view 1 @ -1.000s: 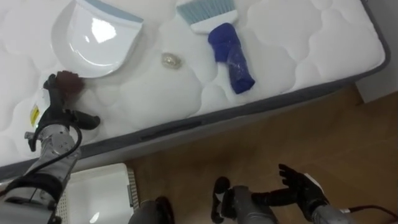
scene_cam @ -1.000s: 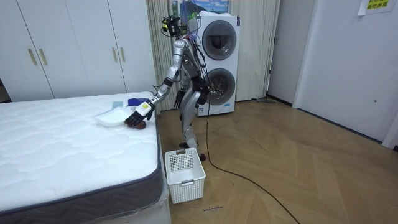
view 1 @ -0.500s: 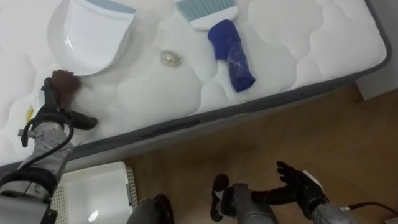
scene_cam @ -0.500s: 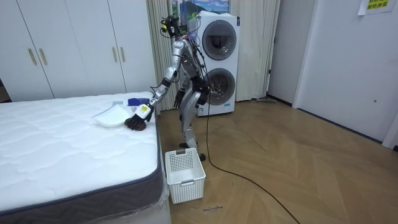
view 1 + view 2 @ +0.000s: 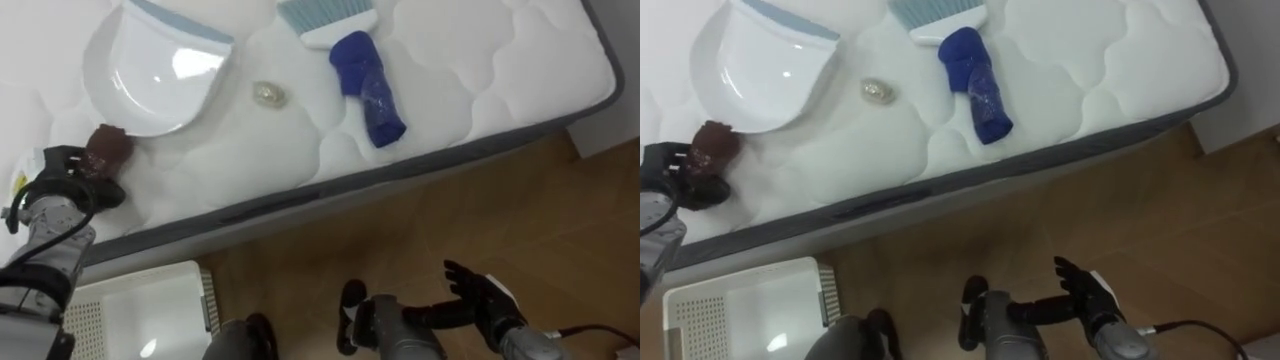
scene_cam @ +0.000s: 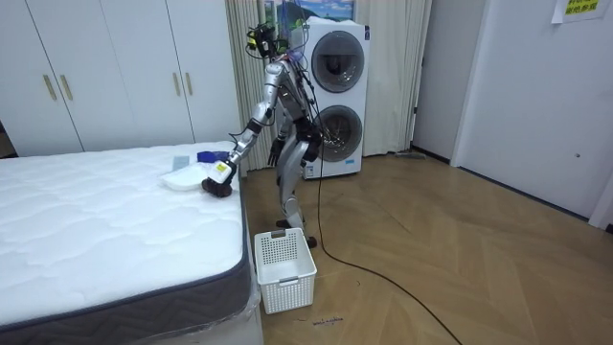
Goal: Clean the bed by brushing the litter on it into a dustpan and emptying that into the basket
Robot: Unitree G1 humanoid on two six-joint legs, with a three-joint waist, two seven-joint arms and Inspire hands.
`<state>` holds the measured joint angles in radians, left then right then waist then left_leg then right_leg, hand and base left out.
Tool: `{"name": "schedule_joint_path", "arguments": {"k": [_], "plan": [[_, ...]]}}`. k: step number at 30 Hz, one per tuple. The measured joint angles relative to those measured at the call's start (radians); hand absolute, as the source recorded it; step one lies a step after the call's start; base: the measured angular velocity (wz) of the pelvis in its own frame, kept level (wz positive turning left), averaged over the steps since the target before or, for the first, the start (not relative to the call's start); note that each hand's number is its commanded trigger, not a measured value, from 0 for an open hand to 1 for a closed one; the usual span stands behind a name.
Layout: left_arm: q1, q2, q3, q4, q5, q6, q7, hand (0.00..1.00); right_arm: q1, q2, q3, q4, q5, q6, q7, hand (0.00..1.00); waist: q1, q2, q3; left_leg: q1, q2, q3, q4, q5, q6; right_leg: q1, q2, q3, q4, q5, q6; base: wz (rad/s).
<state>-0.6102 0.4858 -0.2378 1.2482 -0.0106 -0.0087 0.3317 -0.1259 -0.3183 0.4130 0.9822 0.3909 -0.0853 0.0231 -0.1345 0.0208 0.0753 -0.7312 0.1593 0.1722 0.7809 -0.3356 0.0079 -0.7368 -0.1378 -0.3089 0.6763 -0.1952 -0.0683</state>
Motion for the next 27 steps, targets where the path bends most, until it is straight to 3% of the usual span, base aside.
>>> {"name": "schedule_joint_path", "arguments": {"k": [12, 27], "plan": [[-0.004, -0.010, -0.001, 0.012, -0.095, 0.007, -0.034, 1.00, 0.009, 0.001, 0.005, -0.021, 0.000, 0.006, -0.021, 0.00, -0.004, 0.000, -0.0002, -0.002, 0.004, 0.003, 0.002, 0.000, 0.000, 0.000, 0.001, -0.001, -0.001, 0.001, -0.002, 0.00], [-0.004, -0.024, 0.006, 0.074, -0.104, 0.016, -0.035, 1.00, 0.009, 0.006, 0.017, -0.018, 0.017, 0.014, -0.038, 0.00, 0.004, -0.007, -0.0015, 0.017, 0.006, 0.021, -0.005, 0.000, 0.000, 0.006, 0.002, 0.009, 0.002, 0.000, 0.000, -0.02]]}}
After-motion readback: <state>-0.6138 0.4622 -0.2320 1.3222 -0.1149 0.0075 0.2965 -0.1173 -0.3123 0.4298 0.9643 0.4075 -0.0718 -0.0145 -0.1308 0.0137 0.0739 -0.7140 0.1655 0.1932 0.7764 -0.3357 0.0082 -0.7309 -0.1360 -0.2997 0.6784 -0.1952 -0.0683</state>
